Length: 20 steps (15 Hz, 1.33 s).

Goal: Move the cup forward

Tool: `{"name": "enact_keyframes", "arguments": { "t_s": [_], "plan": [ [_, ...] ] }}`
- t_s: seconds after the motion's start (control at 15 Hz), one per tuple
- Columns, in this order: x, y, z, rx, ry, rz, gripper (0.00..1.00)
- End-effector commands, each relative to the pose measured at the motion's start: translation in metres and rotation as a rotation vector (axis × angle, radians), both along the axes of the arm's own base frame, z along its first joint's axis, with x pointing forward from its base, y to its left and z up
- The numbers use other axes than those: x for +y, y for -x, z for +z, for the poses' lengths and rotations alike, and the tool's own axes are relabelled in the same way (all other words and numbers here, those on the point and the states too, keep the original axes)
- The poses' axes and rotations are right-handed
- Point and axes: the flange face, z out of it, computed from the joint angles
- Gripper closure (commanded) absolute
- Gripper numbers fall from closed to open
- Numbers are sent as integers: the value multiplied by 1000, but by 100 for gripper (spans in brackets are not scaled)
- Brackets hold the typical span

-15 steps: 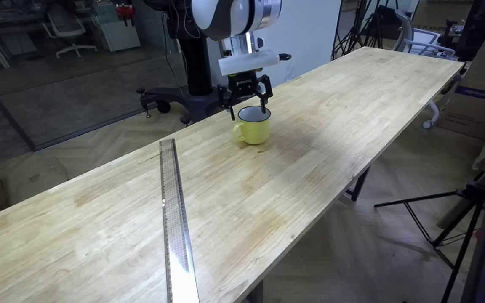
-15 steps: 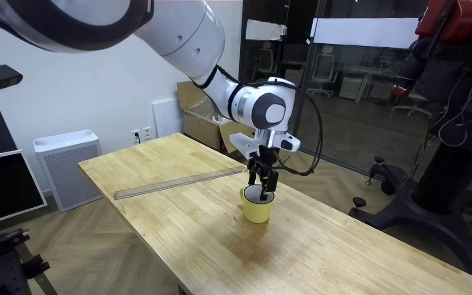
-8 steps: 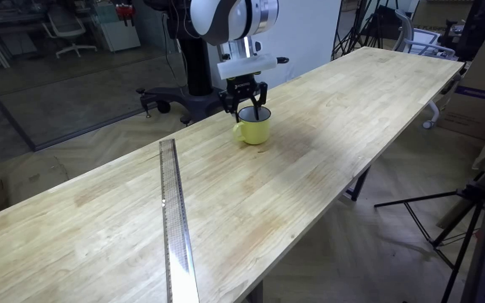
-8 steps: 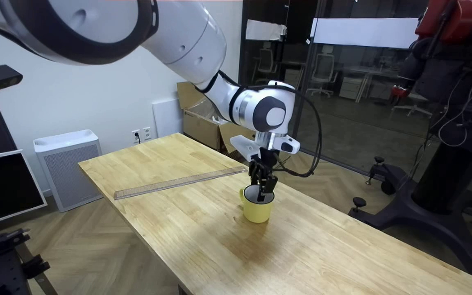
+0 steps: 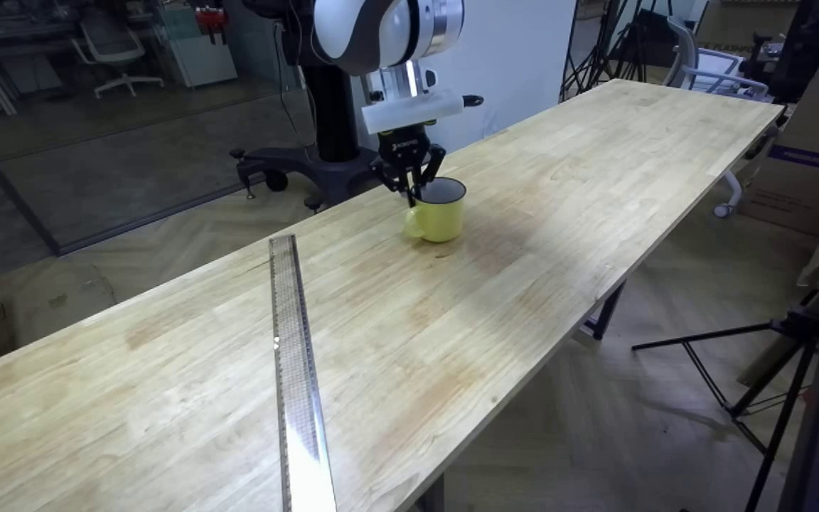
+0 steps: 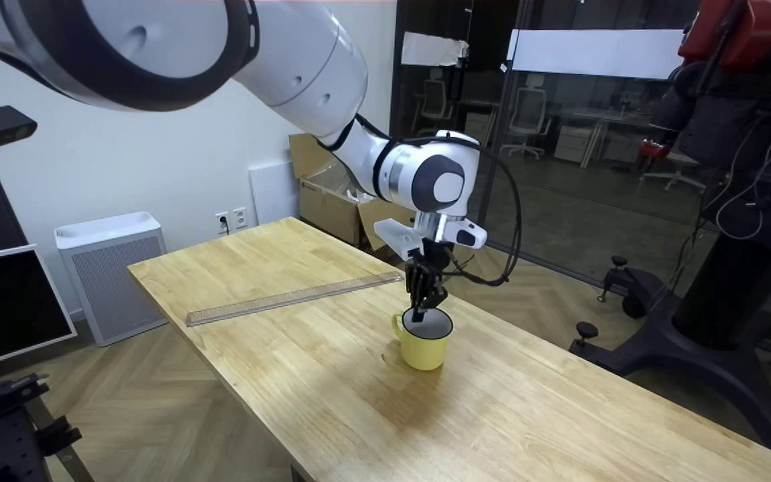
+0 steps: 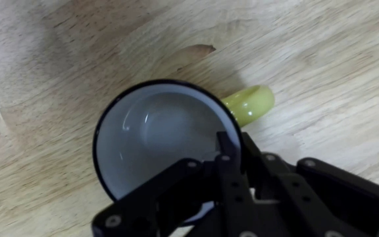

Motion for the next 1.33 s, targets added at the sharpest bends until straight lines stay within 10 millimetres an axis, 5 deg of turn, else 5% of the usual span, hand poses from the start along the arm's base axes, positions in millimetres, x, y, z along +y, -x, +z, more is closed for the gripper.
{"name": "enact_keyframes", "arguments": {
  "t_s": [0.0, 0.4, 0.73, 1.27],
  "plan": [
    [1, 12, -1, 99, 6, -28, 97],
    [1, 45, -4, 192, 10, -101, 97],
    [23, 85, -13, 257, 17, -123, 97],
    [46, 129, -12, 156, 76, -252, 97]
  ]
}}
